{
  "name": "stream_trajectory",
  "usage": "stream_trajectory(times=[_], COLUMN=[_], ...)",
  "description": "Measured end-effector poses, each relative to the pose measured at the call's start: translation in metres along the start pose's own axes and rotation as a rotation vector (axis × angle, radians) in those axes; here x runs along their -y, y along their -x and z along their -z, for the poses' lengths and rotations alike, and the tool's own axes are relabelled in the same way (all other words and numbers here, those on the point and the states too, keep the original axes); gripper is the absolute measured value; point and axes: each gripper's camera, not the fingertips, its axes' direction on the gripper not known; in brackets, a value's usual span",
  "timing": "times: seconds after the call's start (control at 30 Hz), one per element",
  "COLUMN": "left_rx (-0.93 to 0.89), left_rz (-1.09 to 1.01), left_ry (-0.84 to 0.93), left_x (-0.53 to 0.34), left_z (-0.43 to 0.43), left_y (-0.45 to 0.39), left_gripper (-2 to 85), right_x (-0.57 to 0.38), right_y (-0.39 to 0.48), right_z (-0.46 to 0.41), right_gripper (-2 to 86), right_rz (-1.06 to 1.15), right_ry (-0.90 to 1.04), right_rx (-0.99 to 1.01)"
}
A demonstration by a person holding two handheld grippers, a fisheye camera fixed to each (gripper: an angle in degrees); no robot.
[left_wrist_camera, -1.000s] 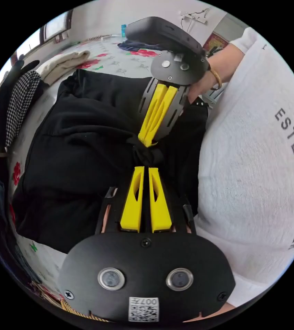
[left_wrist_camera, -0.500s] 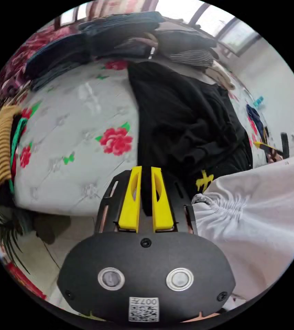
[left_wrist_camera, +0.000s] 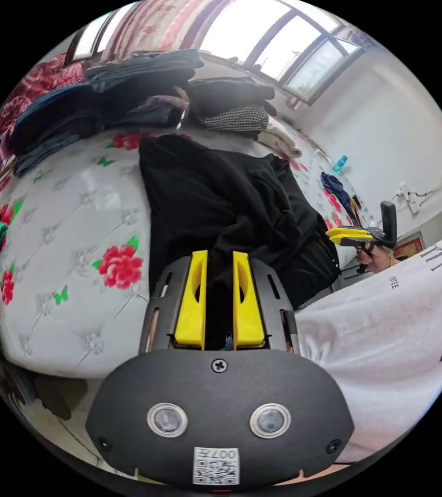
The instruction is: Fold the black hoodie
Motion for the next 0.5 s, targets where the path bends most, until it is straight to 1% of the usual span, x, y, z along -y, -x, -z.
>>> stream_trajectory(times=[0.03, 0.1, 0.13, 0.2, 0.3, 0.43, 0.5], left_rx=[0.000, 0.030, 0.047, 0.086, 0.152, 0.159, 0.132], left_rz=[-0.024, -0.131, -0.152, -0.214, -0.236, -0.218, -0.181], left_ry=[0.016, 0.105, 0.131, 0.227, 0.348, 0.363, 0.357], left_x=[0.009, 0.033, 0.037, 0.047, 0.050, 0.051, 0.051], left_z=[-0.006, -0.034, -0.040, -0.065, -0.093, -0.104, -0.105], left_y=[-0.005, -0.023, -0.026, -0.032, -0.034, -0.036, -0.031], left_gripper=[8.2, 8.2, 8.2, 7.9, 6.5, 5.6, 5.3], right_x=[0.025, 0.053, 0.063, 0.069, 0.072, 0.085, 0.088], right_y=[0.021, 0.054, 0.074, 0.095, 0.103, 0.111, 0.112], right_z=[-0.021, -0.053, -0.075, -0.108, -0.147, -0.164, -0.171], right_gripper=[6.4, 6.4, 6.4, 6.5, 6.7, 6.2, 5.1], right_rz=[0.085, 0.211, 0.287, 0.359, 0.338, 0.290, 0.271], right_ry=[0.023, 0.075, 0.119, 0.187, 0.260, 0.270, 0.284], right_rx=[0.051, 0.119, 0.128, 0.080, 0.037, 0.006, -0.010])
